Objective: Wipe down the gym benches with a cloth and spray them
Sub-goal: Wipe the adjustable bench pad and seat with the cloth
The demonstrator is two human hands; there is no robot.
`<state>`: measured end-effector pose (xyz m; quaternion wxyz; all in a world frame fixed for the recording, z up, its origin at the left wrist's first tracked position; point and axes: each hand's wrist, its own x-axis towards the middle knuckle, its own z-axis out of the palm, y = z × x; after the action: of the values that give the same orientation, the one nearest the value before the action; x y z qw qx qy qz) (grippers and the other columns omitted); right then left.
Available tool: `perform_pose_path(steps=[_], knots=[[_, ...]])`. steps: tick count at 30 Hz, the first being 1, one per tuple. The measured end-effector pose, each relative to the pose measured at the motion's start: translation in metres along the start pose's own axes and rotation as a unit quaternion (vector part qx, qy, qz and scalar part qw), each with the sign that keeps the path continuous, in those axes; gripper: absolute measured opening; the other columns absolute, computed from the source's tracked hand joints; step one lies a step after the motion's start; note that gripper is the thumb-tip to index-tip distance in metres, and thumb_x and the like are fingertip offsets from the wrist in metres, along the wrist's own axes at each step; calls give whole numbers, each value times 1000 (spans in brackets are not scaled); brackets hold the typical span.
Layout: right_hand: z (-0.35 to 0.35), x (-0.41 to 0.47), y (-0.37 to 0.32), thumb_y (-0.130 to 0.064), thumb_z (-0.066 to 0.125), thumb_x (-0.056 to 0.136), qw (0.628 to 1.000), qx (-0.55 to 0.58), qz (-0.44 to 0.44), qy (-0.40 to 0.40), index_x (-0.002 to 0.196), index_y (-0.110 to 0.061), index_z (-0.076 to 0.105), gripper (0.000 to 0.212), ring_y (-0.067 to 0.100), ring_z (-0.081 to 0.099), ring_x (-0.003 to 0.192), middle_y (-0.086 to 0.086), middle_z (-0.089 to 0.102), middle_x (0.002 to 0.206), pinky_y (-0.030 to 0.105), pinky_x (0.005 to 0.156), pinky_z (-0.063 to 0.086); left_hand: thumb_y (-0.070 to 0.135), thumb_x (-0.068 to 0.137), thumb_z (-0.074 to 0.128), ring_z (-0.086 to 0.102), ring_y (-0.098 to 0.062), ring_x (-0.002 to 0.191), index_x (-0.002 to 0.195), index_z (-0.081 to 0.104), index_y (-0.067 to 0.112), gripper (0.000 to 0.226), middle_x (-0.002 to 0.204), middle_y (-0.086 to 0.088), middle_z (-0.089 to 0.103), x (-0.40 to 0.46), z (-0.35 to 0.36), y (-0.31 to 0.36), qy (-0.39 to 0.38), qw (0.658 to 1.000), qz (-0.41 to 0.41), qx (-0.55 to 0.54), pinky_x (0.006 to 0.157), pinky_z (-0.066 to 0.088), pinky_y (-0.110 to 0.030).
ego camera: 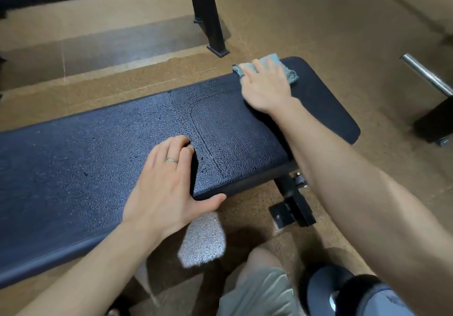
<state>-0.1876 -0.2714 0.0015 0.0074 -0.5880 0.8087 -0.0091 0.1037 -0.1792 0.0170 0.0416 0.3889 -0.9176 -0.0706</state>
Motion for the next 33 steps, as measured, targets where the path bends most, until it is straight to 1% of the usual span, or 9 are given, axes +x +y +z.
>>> perform_pose_path(steps=[3, 6, 9, 13, 16, 19, 22, 26, 33], knots=[[-5, -20, -78, -40, 15, 93, 998, 2, -67, 8, 142, -33, 47, 59, 32, 43, 131, 6, 52, 141, 48, 108, 29, 80, 73, 62, 43, -36, 135, 129, 52, -2, 99, 140, -14, 47, 1, 1, 0, 5, 1000, 4, 3, 117, 33, -51], [-4, -35, -142, -38, 24, 100, 986, 23, -164, -15, 149, -37, 40, 51, 30, 37, 137, 2, 48, 147, 48, 115, 23, 80, 73, 62, 43, -36, 135, 130, 52, -2, 100, 140, -15, 47, 0, 3, 0, 11, 1000, -1, 9, 118, 32, -49], [-8, -18, -97, -35, 22, 101, 982, -11, -191, 1, 151, -34, 39, 53, 29, 46, 129, 5, 53, 142, 45, 110, 31, 82, 73, 62, 43, -34, 136, 130, 52, 0, 101, 142, -12, 46, -1, 3, -1, 15, 1000, 3, 6, 119, 32, -47], [-6, 1, 13, -37, 14, 98, 998, -18, -59, 21, 148, -22, 44, 60, 37, 46, 125, 14, 55, 137, 46, 108, 33, 82, 72, 61, 41, -32, 137, 130, 53, 2, 100, 143, -9, 44, 0, 1, -1, 8, 1000, -4, 2, 120, 30, -45], [-1, -7, -23, -38, 21, 100, 1000, -5, -5, 5, 146, -27, 43, 53, 36, 37, 137, 9, 48, 145, 50, 114, 25, 81, 70, 62, 41, -32, 137, 128, 55, 3, 98, 143, -9, 44, 2, 2, 1, 10, 1000, -10, -6, 119, 31, -46], [-5, -19, -100, -35, 28, 100, 996, 1, -88, 8, 138, -30, 49, 43, 31, 43, 131, 6, 54, 140, 50, 112, 25, 80, 70, 63, 41, -33, 137, 127, 54, 2, 97, 143, -11, 45, 2, 4, 0, 13, 1000, -7, -3, 119, 31, -48], [-4, -25, -134, -35, 26, 103, 990, 25, -140, -23, 151, -34, 36, 49, 32, 30, 144, 3, 43, 154, 51, 120, 12, 80, 72, 62, 42, -34, 137, 127, 54, 1, 97, 141, -13, 47, 2, 6, -1, 18, 1000, -3, 6, 119, 32, -49], [-3, -59, -103, -37, 22, 107, 988, 24, -144, -46, 161, -37, 19, 54, 32, 11, 155, 4, 15, 170, 49, 125, 6, 81, 73, 62, 42, -34, 136, 126, 53, 1, 97, 139, -13, 48, 2, 5, -1, 25, 1000, 6, 13, 119, 31, -48], [1, -212, -59, -38, 22, 100, 992, 74, -98, 9, 156, -34, 36, 59, 34, 21, 153, 5, 29, 166, 50, 125, 16, 75, 74, 67, 44, -34, 133, 123, 53, -1, 91, 136, -15, 50, -2, 7, 1, 58, 998, 9, -15, 116, 35, -48]])
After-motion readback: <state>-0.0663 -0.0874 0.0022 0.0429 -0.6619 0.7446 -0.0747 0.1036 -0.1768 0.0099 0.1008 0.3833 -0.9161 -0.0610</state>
